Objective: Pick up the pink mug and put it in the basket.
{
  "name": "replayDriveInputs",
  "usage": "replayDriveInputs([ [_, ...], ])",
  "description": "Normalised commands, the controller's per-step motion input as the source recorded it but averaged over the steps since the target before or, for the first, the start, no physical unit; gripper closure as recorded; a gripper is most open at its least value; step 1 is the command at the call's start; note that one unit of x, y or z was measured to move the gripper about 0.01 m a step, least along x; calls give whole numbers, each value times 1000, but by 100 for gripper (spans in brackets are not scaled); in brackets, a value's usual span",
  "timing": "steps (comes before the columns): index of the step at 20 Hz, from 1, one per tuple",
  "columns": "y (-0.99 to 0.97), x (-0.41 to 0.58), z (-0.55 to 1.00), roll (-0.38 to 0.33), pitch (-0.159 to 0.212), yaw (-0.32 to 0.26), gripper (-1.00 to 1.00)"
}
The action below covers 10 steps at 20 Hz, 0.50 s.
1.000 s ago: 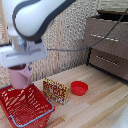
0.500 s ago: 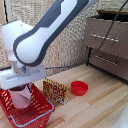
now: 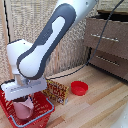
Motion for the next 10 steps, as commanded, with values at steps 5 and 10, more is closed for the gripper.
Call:
replayDriveInputs([
  [5, 0, 27, 283, -4, -46, 11, -100],
  [10, -81, 18, 666, -7, 6, 5, -100],
])
